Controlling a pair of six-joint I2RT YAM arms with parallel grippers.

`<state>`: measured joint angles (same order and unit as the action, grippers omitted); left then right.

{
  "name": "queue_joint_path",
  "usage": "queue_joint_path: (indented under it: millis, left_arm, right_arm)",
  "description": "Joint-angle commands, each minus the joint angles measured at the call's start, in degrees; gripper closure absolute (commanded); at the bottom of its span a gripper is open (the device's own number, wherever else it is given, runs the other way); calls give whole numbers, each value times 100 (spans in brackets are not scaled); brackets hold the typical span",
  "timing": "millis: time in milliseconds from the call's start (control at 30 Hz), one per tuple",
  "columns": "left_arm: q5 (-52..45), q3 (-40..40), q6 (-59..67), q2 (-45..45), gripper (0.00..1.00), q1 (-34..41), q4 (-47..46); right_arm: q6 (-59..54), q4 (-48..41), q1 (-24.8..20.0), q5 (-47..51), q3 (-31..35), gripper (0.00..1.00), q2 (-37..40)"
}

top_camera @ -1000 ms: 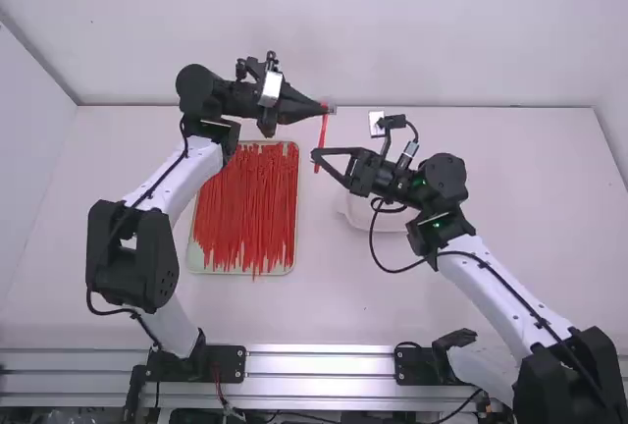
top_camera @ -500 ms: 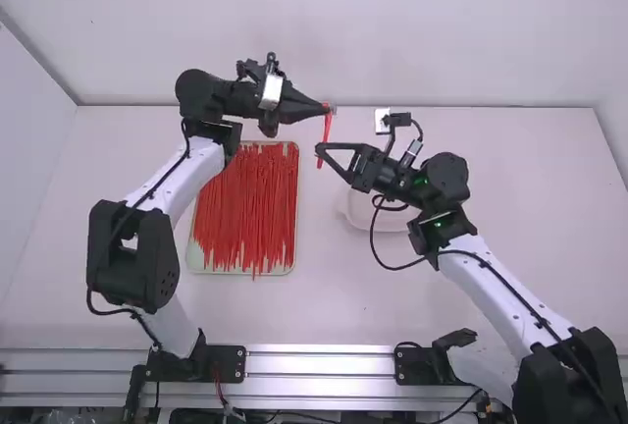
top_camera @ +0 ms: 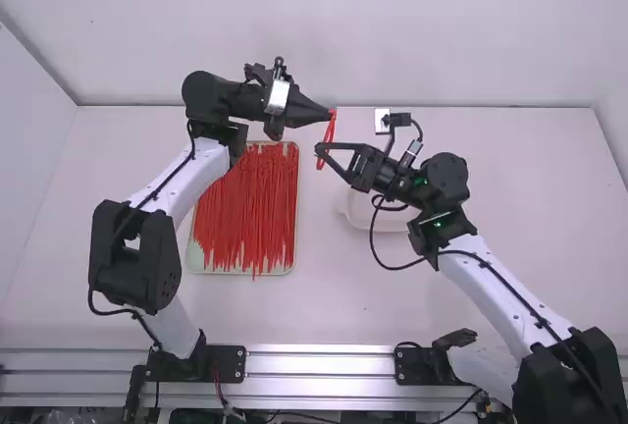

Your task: Fasten the cable tie

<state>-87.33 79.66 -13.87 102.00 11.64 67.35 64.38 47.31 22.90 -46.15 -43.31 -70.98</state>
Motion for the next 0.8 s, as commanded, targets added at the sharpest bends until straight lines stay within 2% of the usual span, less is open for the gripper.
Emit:
queue_joint_path:
  millis: [0, 767]
  left_arm:
    - [81, 138, 39, -11, 98, 37, 33]
    - [-146, 138, 153, -11, 98, -74, -122]
  right_arm:
    - [26, 22, 39, -52, -168, 100, 15]
    - [138, 22, 7, -199, -168, 100, 15]
